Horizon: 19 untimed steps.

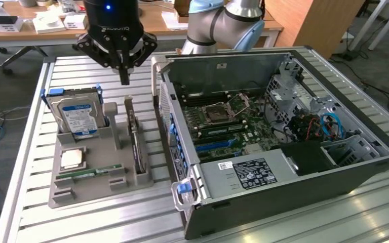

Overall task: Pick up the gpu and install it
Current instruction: 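Reach for the gpu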

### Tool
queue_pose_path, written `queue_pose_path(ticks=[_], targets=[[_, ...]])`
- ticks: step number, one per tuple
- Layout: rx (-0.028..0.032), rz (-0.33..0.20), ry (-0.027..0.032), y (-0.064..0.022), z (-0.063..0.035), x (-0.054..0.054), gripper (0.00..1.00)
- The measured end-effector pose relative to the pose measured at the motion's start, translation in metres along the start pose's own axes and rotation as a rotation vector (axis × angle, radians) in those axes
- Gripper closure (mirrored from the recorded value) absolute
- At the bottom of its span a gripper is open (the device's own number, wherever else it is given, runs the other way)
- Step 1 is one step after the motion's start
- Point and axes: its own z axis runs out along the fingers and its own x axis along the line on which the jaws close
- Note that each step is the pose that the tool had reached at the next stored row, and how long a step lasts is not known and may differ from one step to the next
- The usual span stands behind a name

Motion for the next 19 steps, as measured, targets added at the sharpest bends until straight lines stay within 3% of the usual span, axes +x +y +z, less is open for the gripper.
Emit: queue_pose_path(ticks=[19], targets=[[0.0, 0.0, 0.0, -0.011, -0.0002, 0.007, 0.89]])
